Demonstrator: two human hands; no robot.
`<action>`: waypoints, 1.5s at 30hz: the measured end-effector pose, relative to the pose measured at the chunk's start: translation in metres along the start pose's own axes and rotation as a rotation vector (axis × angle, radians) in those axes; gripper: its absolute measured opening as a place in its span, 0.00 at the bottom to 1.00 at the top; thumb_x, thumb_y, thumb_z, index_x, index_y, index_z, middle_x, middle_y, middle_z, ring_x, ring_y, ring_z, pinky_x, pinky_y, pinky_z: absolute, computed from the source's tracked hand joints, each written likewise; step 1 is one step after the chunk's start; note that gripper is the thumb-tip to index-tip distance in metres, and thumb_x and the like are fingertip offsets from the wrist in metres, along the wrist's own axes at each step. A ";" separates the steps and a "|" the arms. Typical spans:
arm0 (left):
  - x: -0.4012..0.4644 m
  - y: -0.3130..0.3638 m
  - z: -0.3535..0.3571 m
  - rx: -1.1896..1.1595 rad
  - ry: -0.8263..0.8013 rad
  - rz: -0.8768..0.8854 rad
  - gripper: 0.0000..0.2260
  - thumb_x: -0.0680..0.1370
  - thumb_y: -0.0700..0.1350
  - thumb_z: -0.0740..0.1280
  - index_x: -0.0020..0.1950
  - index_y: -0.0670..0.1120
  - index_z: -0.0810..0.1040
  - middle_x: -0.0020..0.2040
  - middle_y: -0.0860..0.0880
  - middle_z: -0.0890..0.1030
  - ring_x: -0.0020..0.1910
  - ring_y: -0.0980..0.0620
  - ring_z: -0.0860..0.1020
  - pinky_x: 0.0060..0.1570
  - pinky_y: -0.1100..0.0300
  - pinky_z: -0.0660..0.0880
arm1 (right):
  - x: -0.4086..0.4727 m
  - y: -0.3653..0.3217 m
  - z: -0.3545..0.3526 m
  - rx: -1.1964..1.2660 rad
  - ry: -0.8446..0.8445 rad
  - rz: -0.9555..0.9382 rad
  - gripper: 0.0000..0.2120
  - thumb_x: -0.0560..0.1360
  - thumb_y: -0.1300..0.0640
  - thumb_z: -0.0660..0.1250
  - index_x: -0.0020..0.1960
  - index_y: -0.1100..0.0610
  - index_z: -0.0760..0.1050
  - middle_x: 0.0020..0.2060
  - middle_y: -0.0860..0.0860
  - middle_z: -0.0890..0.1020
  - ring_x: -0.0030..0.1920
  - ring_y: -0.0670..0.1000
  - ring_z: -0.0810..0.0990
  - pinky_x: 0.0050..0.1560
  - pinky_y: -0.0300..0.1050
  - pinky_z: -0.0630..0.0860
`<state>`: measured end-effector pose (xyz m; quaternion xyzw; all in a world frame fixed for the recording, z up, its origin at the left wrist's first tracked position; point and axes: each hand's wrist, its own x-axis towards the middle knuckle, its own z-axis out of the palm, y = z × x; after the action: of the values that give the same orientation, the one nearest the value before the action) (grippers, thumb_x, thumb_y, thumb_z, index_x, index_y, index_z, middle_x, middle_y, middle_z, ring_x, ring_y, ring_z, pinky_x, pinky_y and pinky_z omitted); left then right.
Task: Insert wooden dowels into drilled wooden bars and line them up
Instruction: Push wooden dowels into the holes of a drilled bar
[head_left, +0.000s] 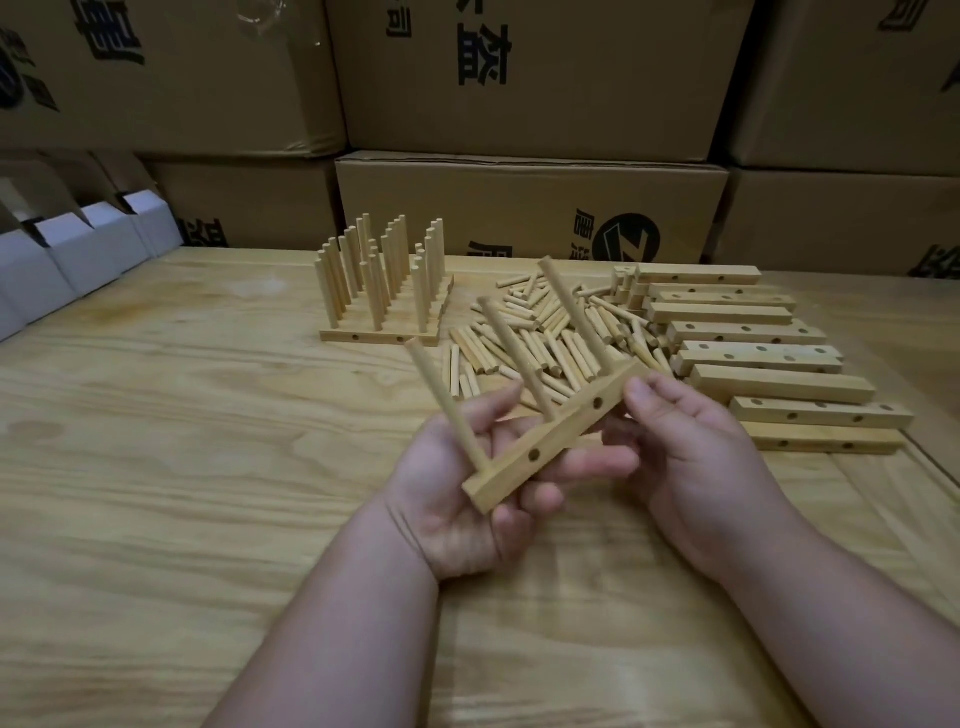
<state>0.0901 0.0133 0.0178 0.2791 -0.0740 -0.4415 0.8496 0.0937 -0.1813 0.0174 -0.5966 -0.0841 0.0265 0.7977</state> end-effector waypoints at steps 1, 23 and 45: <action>0.001 0.000 0.000 0.027 0.069 0.068 0.29 0.81 0.60 0.56 0.65 0.38 0.81 0.60 0.34 0.83 0.38 0.43 0.86 0.25 0.59 0.80 | 0.002 0.000 0.000 0.055 0.053 -0.010 0.11 0.76 0.54 0.66 0.51 0.60 0.80 0.43 0.61 0.75 0.37 0.57 0.74 0.42 0.54 0.73; 0.026 -0.021 0.007 0.754 0.774 0.826 0.13 0.84 0.53 0.62 0.45 0.57 0.84 0.34 0.51 0.80 0.38 0.51 0.83 0.38 0.57 0.79 | -0.005 0.001 0.000 -0.455 0.158 -0.205 0.18 0.79 0.41 0.56 0.38 0.47 0.78 0.38 0.54 0.84 0.39 0.53 0.79 0.41 0.53 0.73; 0.028 -0.021 0.001 0.832 0.818 0.831 0.14 0.85 0.53 0.59 0.41 0.56 0.78 0.29 0.56 0.75 0.40 0.53 0.83 0.37 0.65 0.78 | -0.005 0.006 -0.002 -0.533 0.194 -0.208 0.20 0.85 0.48 0.56 0.38 0.49 0.78 0.36 0.53 0.82 0.33 0.52 0.80 0.27 0.45 0.77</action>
<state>0.0919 -0.0189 0.0040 0.6717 -0.0119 0.1236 0.7304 0.0898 -0.1820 0.0110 -0.7728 -0.0723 -0.1356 0.6158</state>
